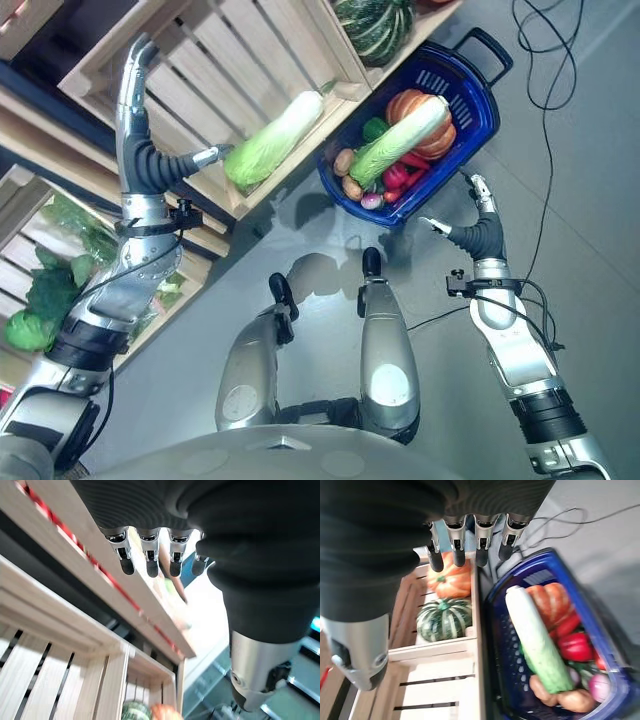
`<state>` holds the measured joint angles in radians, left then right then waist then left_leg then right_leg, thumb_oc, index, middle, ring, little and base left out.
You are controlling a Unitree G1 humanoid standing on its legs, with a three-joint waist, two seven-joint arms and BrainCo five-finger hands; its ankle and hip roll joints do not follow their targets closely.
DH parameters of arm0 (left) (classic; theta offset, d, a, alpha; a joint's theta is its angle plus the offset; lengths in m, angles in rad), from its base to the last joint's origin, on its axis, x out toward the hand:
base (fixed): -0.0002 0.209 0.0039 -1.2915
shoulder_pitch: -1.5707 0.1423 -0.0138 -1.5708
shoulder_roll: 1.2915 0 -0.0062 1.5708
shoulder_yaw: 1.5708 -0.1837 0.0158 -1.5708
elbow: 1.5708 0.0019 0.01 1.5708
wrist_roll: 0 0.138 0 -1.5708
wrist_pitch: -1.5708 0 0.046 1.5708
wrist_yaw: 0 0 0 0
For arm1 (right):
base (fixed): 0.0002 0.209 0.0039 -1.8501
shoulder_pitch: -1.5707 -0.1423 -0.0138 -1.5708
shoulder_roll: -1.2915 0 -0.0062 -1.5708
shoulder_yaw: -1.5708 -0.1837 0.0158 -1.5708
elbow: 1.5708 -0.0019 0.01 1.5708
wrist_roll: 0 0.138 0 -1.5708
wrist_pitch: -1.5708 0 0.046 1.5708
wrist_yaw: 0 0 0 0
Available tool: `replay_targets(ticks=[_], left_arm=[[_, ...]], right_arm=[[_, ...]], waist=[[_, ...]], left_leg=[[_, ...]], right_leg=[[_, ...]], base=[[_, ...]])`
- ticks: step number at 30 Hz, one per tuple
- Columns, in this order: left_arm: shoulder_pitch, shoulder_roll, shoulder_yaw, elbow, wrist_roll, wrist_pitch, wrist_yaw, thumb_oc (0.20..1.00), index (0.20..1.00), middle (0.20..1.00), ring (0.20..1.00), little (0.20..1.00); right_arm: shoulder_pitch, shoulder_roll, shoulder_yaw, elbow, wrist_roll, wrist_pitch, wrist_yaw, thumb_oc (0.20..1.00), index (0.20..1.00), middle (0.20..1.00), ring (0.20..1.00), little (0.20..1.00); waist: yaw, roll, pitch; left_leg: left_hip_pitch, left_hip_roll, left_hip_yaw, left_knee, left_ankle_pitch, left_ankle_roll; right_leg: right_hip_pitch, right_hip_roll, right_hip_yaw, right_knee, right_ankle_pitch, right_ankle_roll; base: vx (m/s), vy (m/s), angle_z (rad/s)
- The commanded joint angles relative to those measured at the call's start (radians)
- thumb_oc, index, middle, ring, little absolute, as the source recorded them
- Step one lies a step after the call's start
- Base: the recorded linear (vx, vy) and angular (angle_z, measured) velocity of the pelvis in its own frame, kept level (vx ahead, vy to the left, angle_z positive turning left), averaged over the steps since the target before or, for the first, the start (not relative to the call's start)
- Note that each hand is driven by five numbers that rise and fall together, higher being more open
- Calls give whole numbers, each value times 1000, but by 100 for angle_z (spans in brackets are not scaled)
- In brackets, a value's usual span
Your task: Pick up fruits and vegetables into the basket
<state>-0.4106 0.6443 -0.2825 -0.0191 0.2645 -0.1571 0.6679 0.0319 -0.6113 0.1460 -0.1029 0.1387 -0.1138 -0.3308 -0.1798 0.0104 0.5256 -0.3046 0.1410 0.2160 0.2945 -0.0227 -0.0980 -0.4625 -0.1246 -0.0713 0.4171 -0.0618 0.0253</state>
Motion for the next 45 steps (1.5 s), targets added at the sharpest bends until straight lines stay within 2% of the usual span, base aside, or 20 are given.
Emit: replay_targets(ticks=[1,5,10,11,16,19,28,40,45], left_arm=[[-57,16,-37,80,-54,54,6,1000,1000,1000,1000,1000],[-150,11,-84,195,-109,111,-12,1000,1000,1000,1000,1000],[-242,9,-122,343,-177,146,-25,1000,1000,1000,1000,1000],[-254,6,-128,375,-193,154,-23,1000,1000,1000,1000,1000],[-315,0,-145,542,-261,149,-15,1000,1000,1000,1000,1000],[-357,-10,-144,640,-289,168,-12,1000,1000,1000,1000,1000],[-462,11,-149,852,-296,249,23,1000,1000,1000,1000,1000],[-517,48,-105,970,-348,275,94,1000,1000,1000,1000,1000],[-547,55,-100,999,-354,284,87,1000,1000,1000,1000,1000]], right_arm=[[-3,-15,35,-37,20,-3,23,1000,1000,1000,1000,1000],[-31,-28,57,-23,27,23,36,1000,1000,1000,1000,1000],[-53,-40,71,-10,34,42,38,1000,1000,1000,1000,1000],[-54,-39,76,-2,36,44,35,1000,1000,1000,1000,1000],[-57,-46,81,26,56,42,26,1000,1000,1000,1000,1000],[-63,-50,89,38,65,36,20,1000,1000,1000,1000,1000],[-88,-56,122,61,93,23,-18,1000,1000,1000,1000,1000],[-110,-61,154,90,117,14,-49,1000,1000,1000,1000,1000],[-123,-61,165,107,137,2,-62,1000,1000,1000,1000,1000]], waist=[[-50,-13,-46],[-79,-8,-28],[-108,-5,-6],[-114,-3,-6],[-138,-1,-6],[-149,-1,-6],[-164,-11,-6],[-160,-9,-6],[-156,-9,-6]], left_leg=[[-72,6,9,38,-7,43],[-85,11,32,54,-11,42],[-115,20,60,75,-14,41],[-113,18,55,84,-43,31],[-159,21,76,95,-43,29],[-189,25,86,106,-45,28],[-265,31,94,133,-54,21],[-332,29,87,144,-56,13],[-355,27,82,148,-60,12]], right_leg=[[-8,22,14,33,-56,47],[-39,29,29,53,-57,40],[-84,37,39,70,-54,35],[-87,38,47,83,-83,42],[-147,43,55,93,-77,37],[-184,44,58,100,-74,34],[-266,50,59,111,-67,28],[-338,48,53,127,-66,23],[-362,48,49,134,-66,22]], base=[[-48,71,-18],[-36,65,-13],[-18,44,-12],[43,50,-20],[-13,27,-14],[-24,10,-9],[-5,-1,-1],[0,0,0],[0,0,0]])
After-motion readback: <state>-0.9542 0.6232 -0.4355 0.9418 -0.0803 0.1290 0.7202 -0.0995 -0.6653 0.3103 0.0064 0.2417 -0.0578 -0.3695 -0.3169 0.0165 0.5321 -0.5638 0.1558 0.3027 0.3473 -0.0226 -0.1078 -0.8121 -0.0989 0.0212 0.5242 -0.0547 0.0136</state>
